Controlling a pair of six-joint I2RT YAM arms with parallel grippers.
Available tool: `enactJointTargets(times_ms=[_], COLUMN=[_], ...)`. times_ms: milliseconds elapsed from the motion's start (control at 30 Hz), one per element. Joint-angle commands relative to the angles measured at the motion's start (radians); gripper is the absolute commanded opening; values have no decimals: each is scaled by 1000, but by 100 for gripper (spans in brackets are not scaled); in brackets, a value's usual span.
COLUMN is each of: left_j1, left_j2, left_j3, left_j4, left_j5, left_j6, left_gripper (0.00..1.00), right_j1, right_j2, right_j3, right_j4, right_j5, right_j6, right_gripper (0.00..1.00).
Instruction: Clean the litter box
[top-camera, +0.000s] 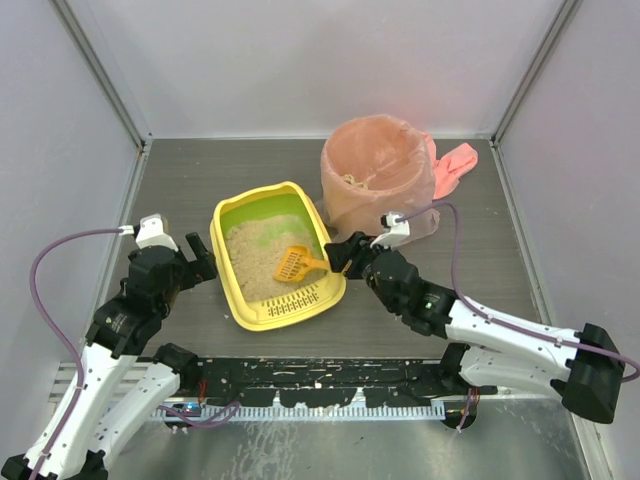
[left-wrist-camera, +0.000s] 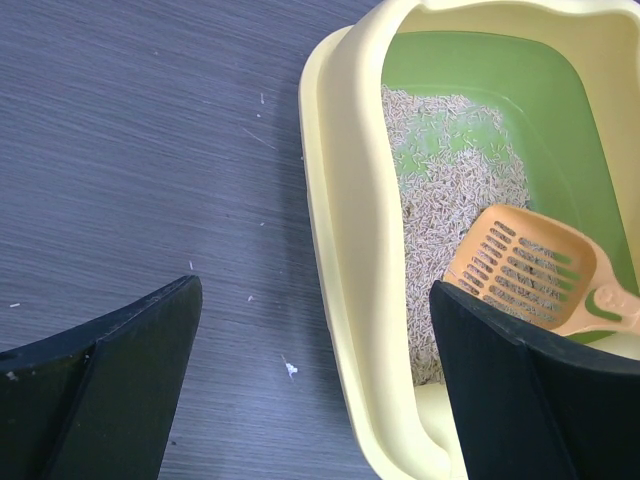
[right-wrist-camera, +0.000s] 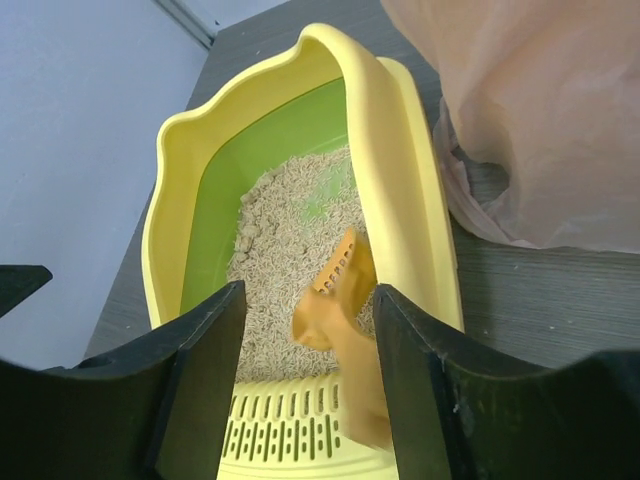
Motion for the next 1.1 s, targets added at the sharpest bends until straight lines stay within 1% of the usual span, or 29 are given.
enactJointTargets(times_ms=[0,167,200,433,467,633,767,867,1067], left_j1=[-2,-2,-2,-2,-2,-2,-2,-2,-2], left_j2=[-11,-27,-28,-45,-46,-71,-107,-108,-96], left_j3=[8,20,33,101,108,110,97,99,85], left_j4=[20,0,-14,-70,-84,-129,-120,-124,-111], left_j5=[-4,-24,-32,-61,-64,-75,-71,-75,-88], left_j6=[-4,-8,-9,17,22,25,23,23,19], left_gripper=[98,98,98,98,98,98,98,98,98], right_j1=[3,2,3,3,3,2,2,2,3], right_j2=[-117,-259,-289,-438,-455,-525,-544,-568,-665], right_j3=[-3,-22,-25,22,31,50,75,69,10], right_j4=[-55,-146,-163,-323,-341,-390,-491,-525,-514], right_j5=[76,128,141,304,332,452,556,574,566], right_j6=[-74,-197,-220,-375,-386,-422,-349,-332,-313], right_gripper=[60,65,68,98,100,100,100,100,100])
